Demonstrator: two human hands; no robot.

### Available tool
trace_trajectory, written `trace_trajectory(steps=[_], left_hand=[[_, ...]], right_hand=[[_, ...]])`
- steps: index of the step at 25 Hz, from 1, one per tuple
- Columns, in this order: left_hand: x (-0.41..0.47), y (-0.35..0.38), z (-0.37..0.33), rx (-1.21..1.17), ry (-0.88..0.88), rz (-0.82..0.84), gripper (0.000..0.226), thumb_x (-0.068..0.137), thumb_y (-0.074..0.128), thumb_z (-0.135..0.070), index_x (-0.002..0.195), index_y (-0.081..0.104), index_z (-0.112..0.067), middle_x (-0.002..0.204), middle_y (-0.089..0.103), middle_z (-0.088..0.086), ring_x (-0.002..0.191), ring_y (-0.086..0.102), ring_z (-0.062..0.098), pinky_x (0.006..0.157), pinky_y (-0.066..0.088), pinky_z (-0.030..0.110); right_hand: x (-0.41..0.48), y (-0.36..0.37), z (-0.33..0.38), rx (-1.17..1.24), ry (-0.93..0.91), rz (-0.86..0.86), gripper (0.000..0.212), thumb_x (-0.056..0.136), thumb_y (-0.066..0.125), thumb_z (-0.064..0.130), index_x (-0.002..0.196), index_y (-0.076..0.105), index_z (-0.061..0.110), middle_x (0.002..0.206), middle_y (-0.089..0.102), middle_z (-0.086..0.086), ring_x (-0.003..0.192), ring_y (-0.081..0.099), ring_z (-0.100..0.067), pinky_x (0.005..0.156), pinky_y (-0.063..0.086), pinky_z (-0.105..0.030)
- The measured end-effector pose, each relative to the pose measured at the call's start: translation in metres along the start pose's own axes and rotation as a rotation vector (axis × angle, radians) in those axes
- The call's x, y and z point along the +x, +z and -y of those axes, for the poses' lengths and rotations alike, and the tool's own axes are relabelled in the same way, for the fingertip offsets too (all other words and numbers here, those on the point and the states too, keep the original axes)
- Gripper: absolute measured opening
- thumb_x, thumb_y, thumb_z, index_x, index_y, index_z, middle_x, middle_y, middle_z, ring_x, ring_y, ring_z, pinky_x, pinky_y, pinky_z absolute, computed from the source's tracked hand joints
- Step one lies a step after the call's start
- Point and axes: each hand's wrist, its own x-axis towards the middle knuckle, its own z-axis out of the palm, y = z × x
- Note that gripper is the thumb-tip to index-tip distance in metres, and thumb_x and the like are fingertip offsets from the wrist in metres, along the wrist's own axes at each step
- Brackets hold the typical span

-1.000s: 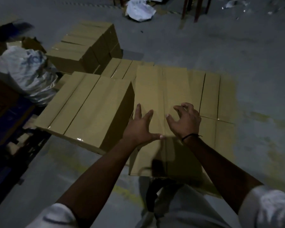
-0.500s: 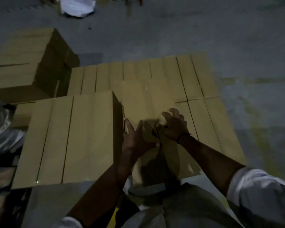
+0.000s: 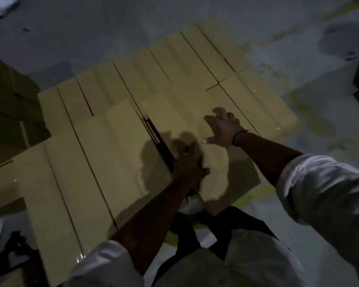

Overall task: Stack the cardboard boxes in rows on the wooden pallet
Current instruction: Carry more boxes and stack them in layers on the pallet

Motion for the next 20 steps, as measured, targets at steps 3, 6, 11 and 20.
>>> trace_trajectory(steps=[3,6,11,20], left_hand=[[0.002,0.006,0.026,0.062,-0.005,-0.004,0.119,0.066,0.074,-0.074,0.160,0.010,-0.036,0.162,-0.032,0.005,0.138,0.041,0.046,0.103,0.048,0.055],[0.010,0.004,0.041,0.091,0.046,-0.035,0.118,0.065,0.073,-0.076,0.159,0.014,-0.036,0.166,-0.024,0.006,0.143,0.030,0.049,0.102,0.048,0.055],[0.023,-0.011,0.048,0.094,0.047,-0.089,0.117,0.068,0.084,-0.060,0.160,0.017,-0.033,0.163,-0.029,0.007,0.145,0.030,0.047,0.105,0.046,0.055],[0.019,-0.023,0.069,0.283,0.012,-0.224,0.073,0.088,0.065,-0.049,0.152,0.038,-0.028,0.168,0.007,0.006,0.151,0.018,0.037,0.114,0.031,0.046]], right_hand=[[0.004,0.007,0.015,0.022,-0.007,-0.003,0.093,0.074,0.072,0.070,0.151,0.030,0.038,0.161,0.006,0.001,0.141,0.020,-0.041,0.112,0.032,-0.058],[0.013,0.010,0.021,0.080,0.018,-0.021,0.091,0.074,0.075,0.066,0.150,0.034,0.038,0.160,0.008,0.002,0.141,0.020,-0.038,0.111,0.032,-0.054],[0.033,0.023,0.026,0.121,0.045,-0.049,0.091,0.073,0.076,0.065,0.150,0.035,0.037,0.160,0.009,0.001,0.142,0.018,-0.037,0.112,0.032,-0.054],[0.065,0.045,0.031,0.137,0.059,-0.032,0.087,0.077,0.077,0.059,0.150,0.035,0.038,0.163,0.004,0.001,0.145,0.012,-0.039,0.114,0.026,-0.059]])
